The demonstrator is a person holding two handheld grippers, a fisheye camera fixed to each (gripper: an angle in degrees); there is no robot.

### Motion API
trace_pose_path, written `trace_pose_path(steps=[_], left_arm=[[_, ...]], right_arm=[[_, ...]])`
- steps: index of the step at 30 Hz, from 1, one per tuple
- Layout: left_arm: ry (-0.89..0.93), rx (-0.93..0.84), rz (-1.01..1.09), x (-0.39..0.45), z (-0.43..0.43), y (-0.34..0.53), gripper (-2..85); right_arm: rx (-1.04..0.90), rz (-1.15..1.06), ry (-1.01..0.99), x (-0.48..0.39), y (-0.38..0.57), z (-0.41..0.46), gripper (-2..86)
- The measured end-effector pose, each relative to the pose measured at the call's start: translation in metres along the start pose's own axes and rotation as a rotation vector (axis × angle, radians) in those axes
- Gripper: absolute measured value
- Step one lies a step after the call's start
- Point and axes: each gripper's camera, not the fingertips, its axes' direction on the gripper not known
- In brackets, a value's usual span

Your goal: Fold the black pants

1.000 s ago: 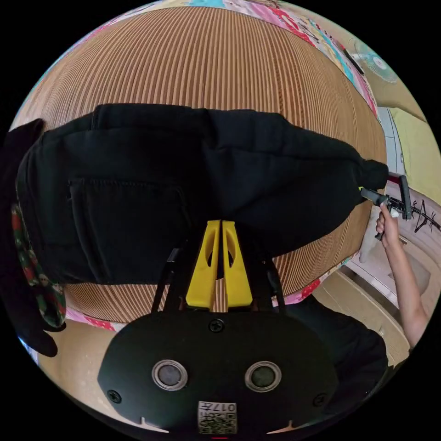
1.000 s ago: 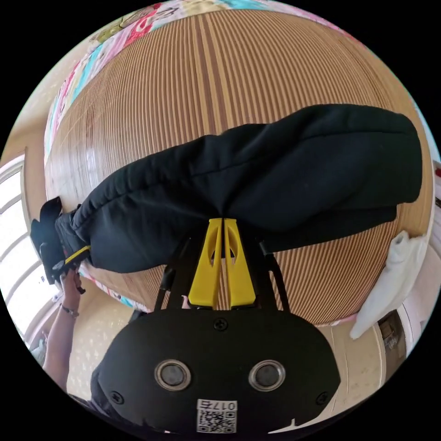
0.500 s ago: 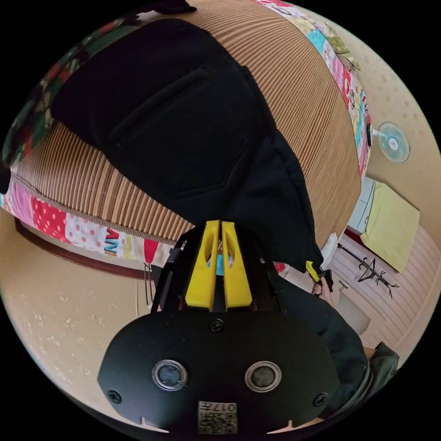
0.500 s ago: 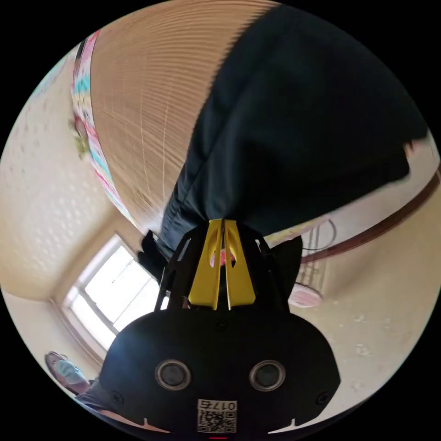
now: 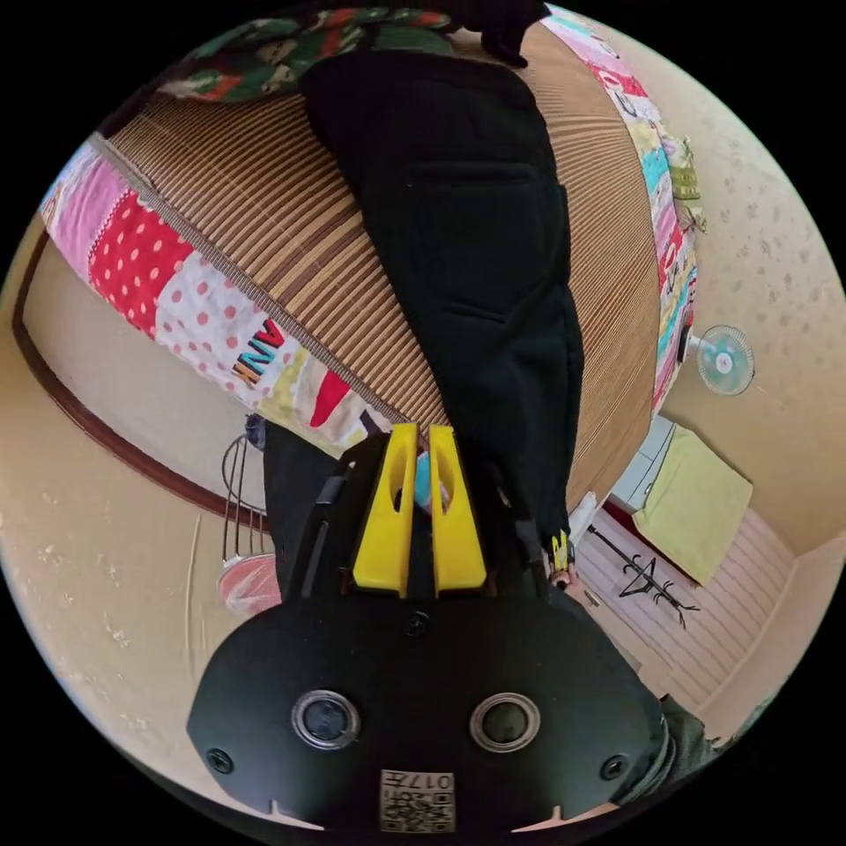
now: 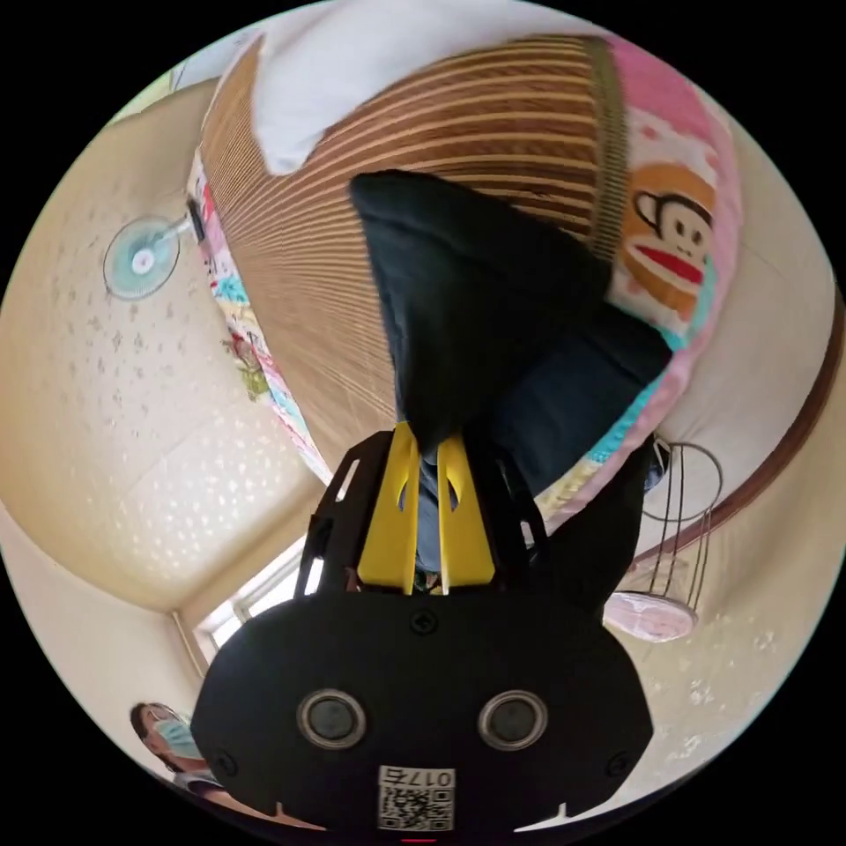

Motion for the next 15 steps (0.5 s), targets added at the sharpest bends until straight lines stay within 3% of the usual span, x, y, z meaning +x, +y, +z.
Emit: trace_pose_path(steps=[3,6,10,15], left_arm=[[0.164,0.12,-0.091,-0.024,-0.013,-0.003,8.4],[0.308,0.23,-0.13,-0.044,-0.021,-0.009,13.4],[0.324,0.274,-0.158,-0.058,-0.025,-0.025,16.0],[0.253,0.272,-0.138,-0.066,-0.029,-0.066,18.7]], right_arm=[[-0.024,-0.131,-0.116,-0.031,0.016,-0.012,2.2],[0.042,-0.081,-0.154,-0.018,0.025,-0.032,2.1],[0.148,0.105,0.096,0.035,0.003,-0.053,2.2],[0.138,0.15,-0.042,0.061,0.002,-0.058,1.5]])
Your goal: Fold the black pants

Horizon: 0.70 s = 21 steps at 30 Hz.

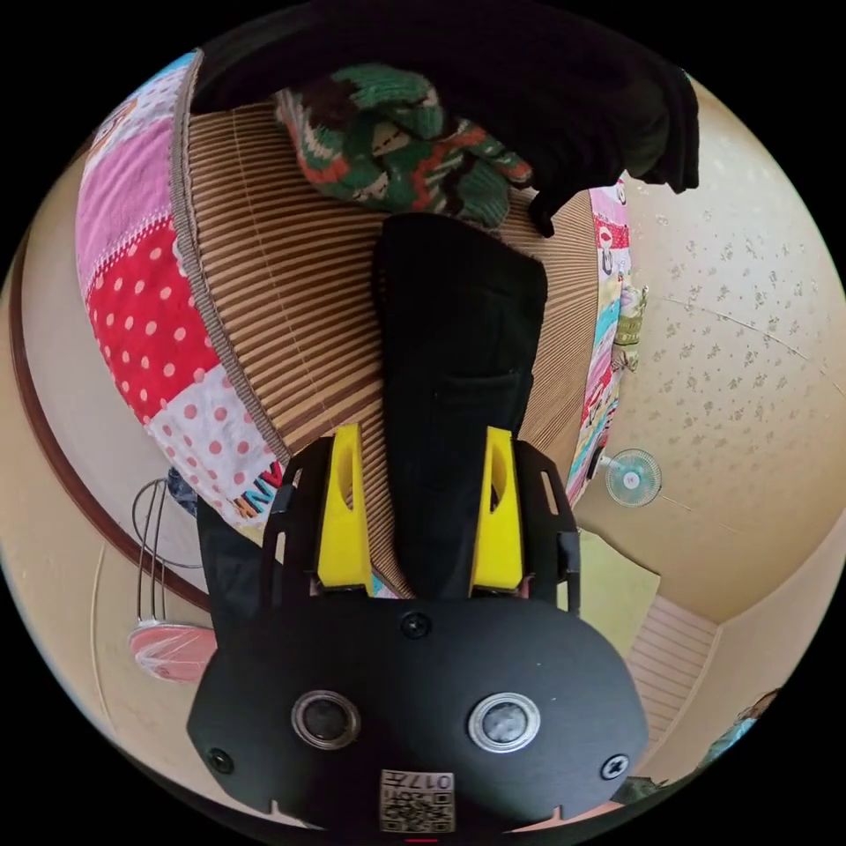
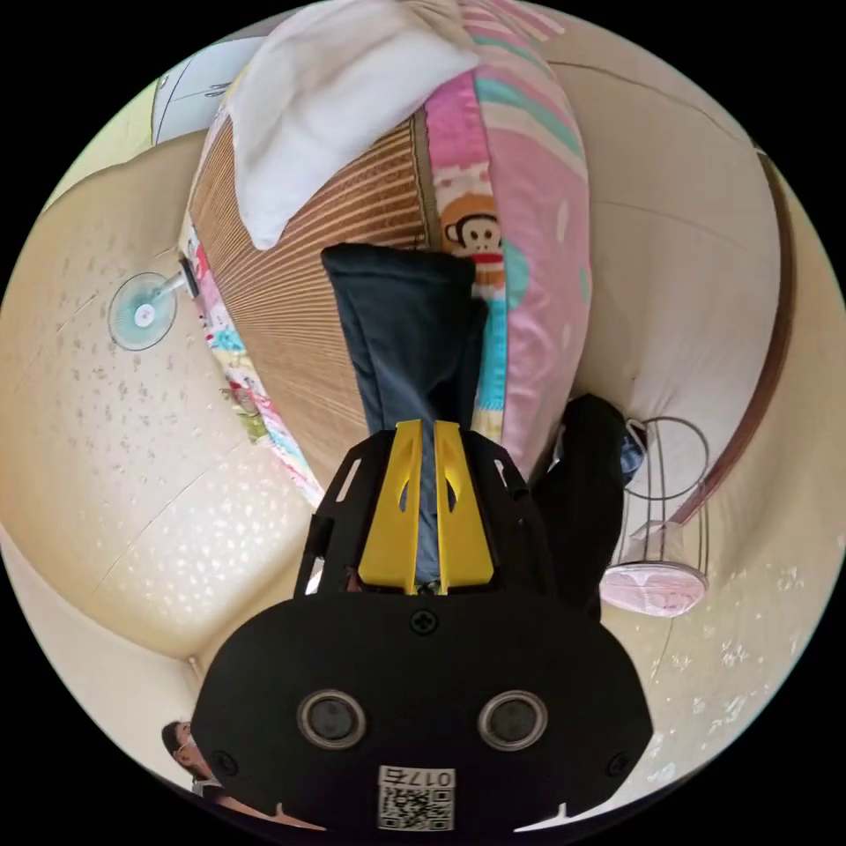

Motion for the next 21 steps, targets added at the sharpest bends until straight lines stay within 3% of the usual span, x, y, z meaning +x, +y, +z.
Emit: trace_pose_path(steps=[5,10,12,17,21], left_arm=[[-0.06,-0.022,0.077,0.011,0.013,-0.04,18.8],[-0.12,-0.13,0.049,-0.005,0.029,-0.067,12.9],[0.007,-0.173,0.082,-0.023,0.027,-0.071,7.4],[0.395,-0.244,0.27,-0.038,0.011,-0.054,5.7],[0.426,-0.339,0.597,0.012,-0.014,-0.008,5.5]], right_arm=[[-0.096,0.017,0.01,0.004,0.0,0.012,0.5],[-0.209,-0.052,-0.057,-0.017,-0.006,0.045,0.3],[-0.294,-0.097,-0.023,-0.033,-0.009,0.071,0.3],[-0.604,-0.263,0.232,-0.079,0.0,0.187,0.3],[-0.843,-0.393,0.295,-0.105,0.035,0.321,0.4]])
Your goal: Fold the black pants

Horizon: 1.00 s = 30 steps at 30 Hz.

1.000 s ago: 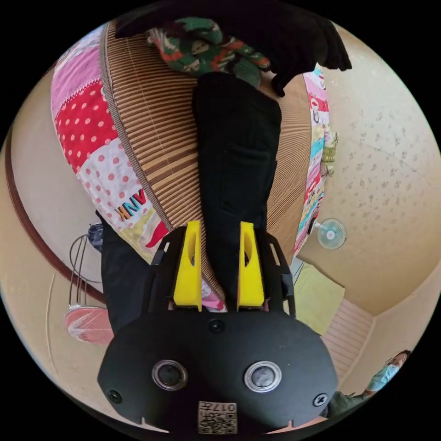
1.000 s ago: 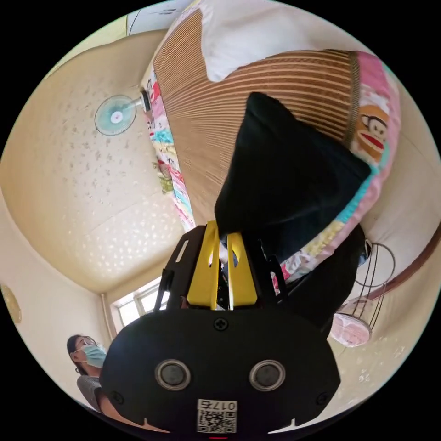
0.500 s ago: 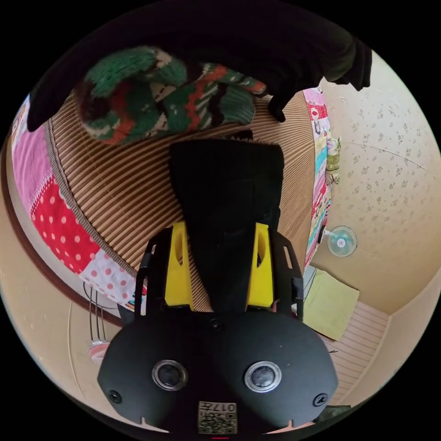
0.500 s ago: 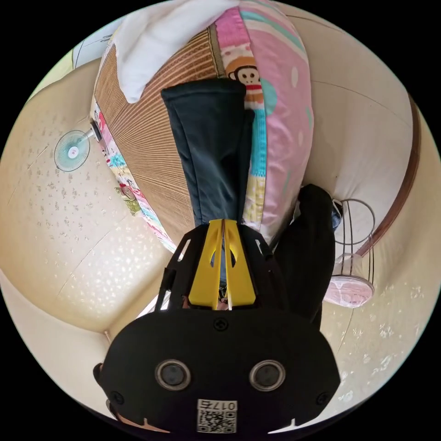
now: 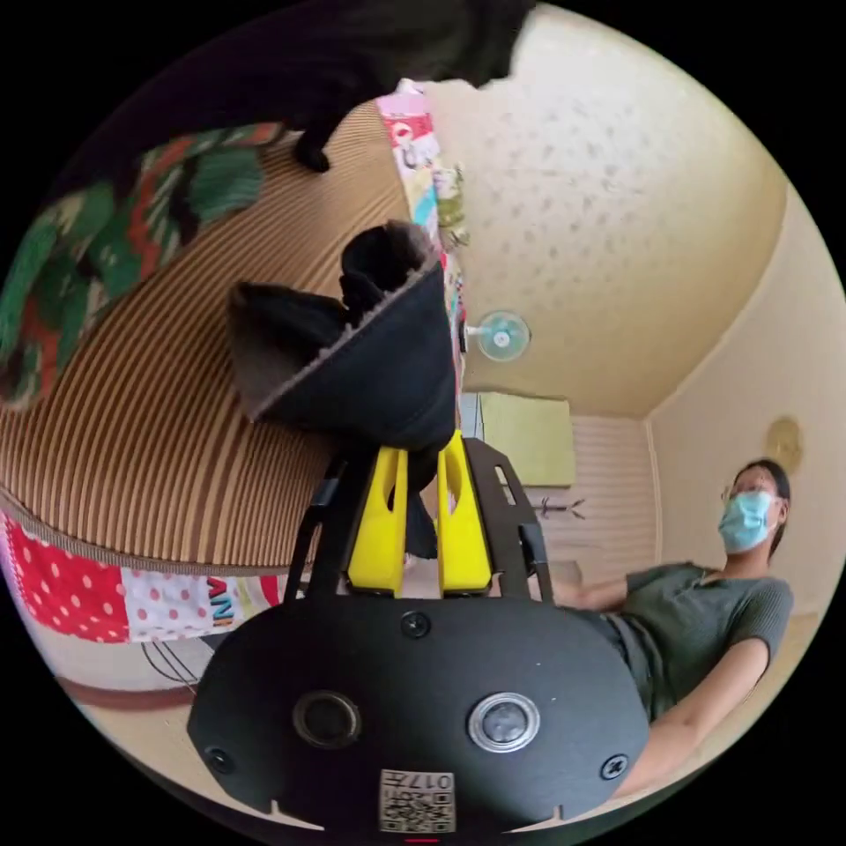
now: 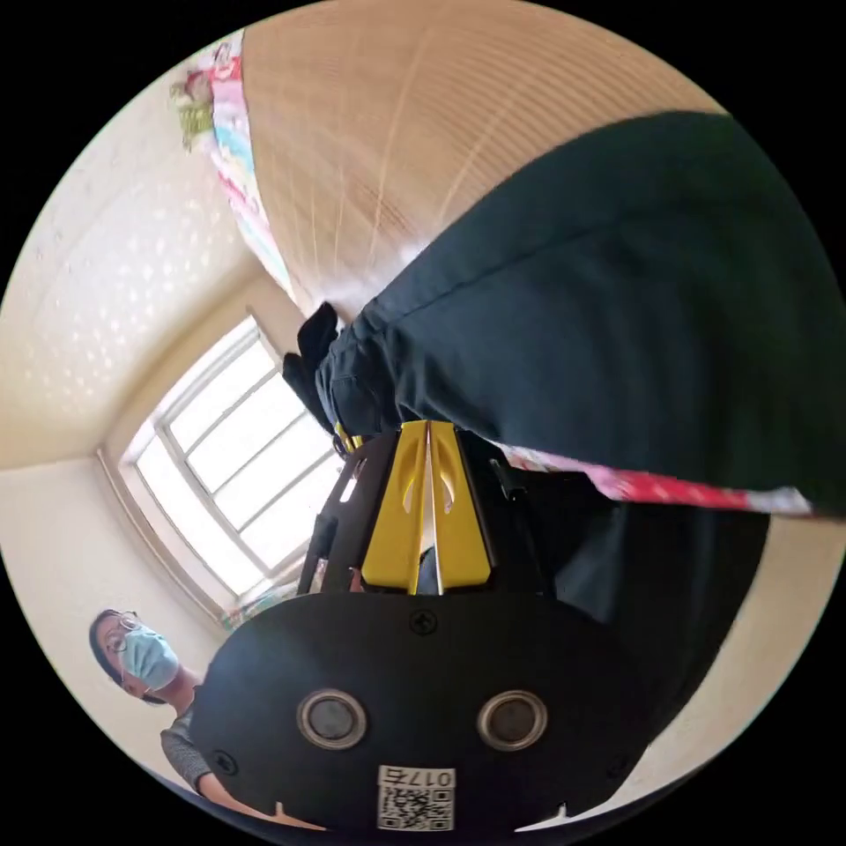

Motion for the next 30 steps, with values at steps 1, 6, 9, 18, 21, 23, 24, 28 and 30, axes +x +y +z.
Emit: trace_pose_path(steps=[1,6,9,18,21,23,24,28,30], left_arm=[[-0.007,-0.028,0.045,0.014,0.004,0.001,5.5],[-0.153,-0.314,0.444,0.161,0.088,0.022,5.5],[-0.417,-0.594,0.702,0.229,0.182,0.055,6.2],[-0.599,-0.954,0.711,0.194,0.377,0.141,7.8],[-0.665,-0.79,0.51,0.163,0.357,0.118,9.3],[-0.694,-0.68,0.37,0.14,0.338,0.101,12.2],[-0.718,-0.621,0.283,0.124,0.326,0.089,14.3],[-0.825,-0.52,0.115,0.082,0.309,0.062,18.3],[-0.779,-0.568,0.048,0.054,0.321,0.052,18.7]], right_arm=[[-0.038,-0.03,-0.023,-0.013,-0.022,0.028,0.4],[-0.161,-0.072,-0.07,-0.047,-0.081,0.121,0.4],[-0.272,-0.236,-0.25,-0.059,-0.091,0.127,0.4],[-0.093,-0.06,0.294,0.094,-0.019,-0.113,0.9],[0.075,0.055,0.247,0.144,0.032,-0.197,1.6],[0.12,-0.027,0.105,0.16,0.056,-0.222,2.7],[0.148,-0.054,0.034,0.168,0.066,-0.228,3.8],[0.166,-0.124,-0.002,0.172,0.063,-0.203,22.9],[0.123,-0.158,-0.014,0.166,0.047,-0.177,23.9]])
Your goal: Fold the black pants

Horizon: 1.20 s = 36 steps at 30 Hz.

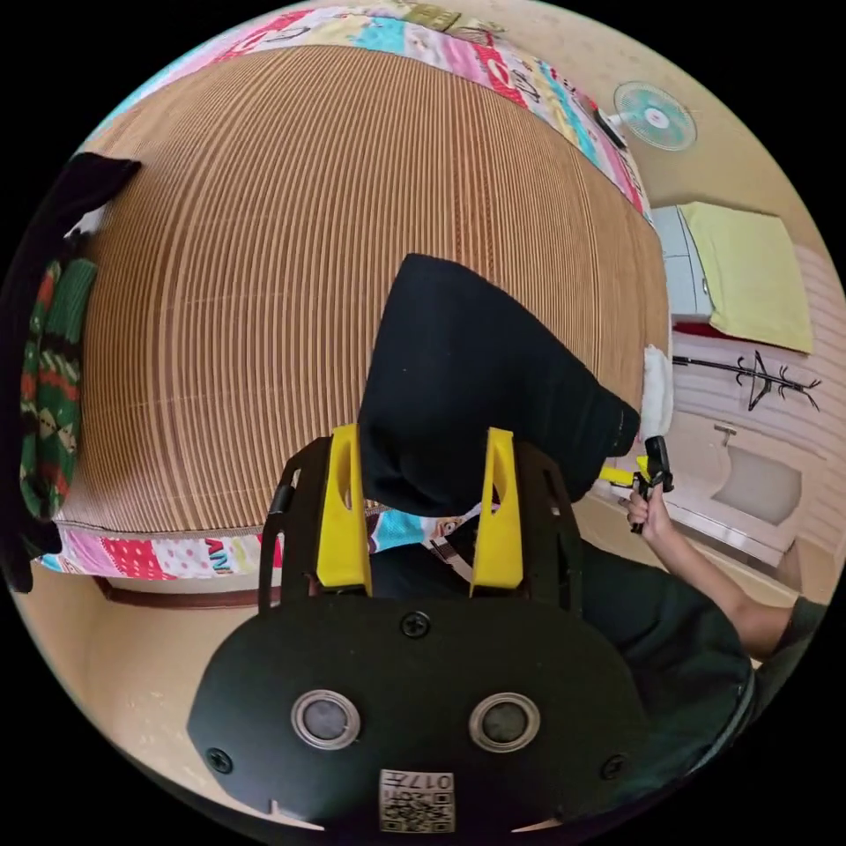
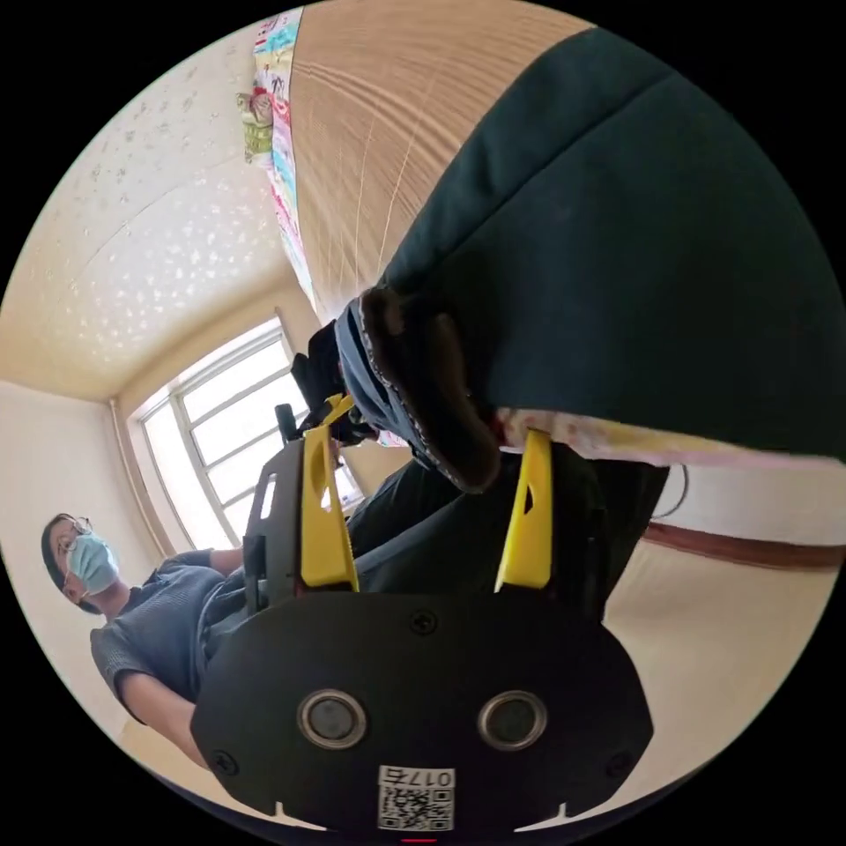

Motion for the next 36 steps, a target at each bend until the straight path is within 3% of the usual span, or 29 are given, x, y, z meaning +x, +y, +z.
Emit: trace_pose_path(steps=[2,5,9,14,19,24,29,32,34,36], left_arm=[[0.013,-0.072,-0.008,-0.004,0.02,-0.012,18.7],[-0.05,-0.118,0.022,-0.001,0.029,-0.026,18.4],[-0.048,-0.162,0.072,-0.002,0.019,-0.037,17.5],[0.073,-0.041,0.016,-0.035,-0.026,-0.02,13.2],[0.144,0.175,-0.174,-0.099,-0.093,0.019,12.4],[0.208,0.316,-0.39,-0.165,-0.13,0.06,12.4],[0.261,0.313,-0.396,-0.185,-0.122,0.061,12.4],[0.256,0.252,-0.329,-0.175,-0.103,0.044,12.5],[0.238,0.216,-0.272,-0.163,-0.089,0.03,13.6],[0.218,0.174,-0.207,-0.146,-0.07,0.008,18.8]], right_arm=[[-0.069,-0.002,0.01,-0.005,-0.018,0.033,22.4],[-0.191,0.068,0.325,-0.028,-0.045,0.075,11.9],[-0.362,-0.147,0.454,-0.1,-0.059,0.108,6.2],[-0.366,-0.425,0.166,-0.206,-0.064,0.129,5.4],[-0.397,-0.693,-0.071,-0.332,-0.094,0.228,5.7],[-0.467,-0.91,-0.112,-0.398,-0.099,0.308,3.9],[-0.406,-0.721,0.046,-0.296,-0.134,0.295,2.3],[-0.286,-0.433,0.131,-0.182,-0.153,0.23,1.7],[-0.157,-0.087,0.326,-0.104,-0.149,0.172,1.2],[-0.087,-0.006,0.389,-0.088,-0.137,0.138,0.8]])
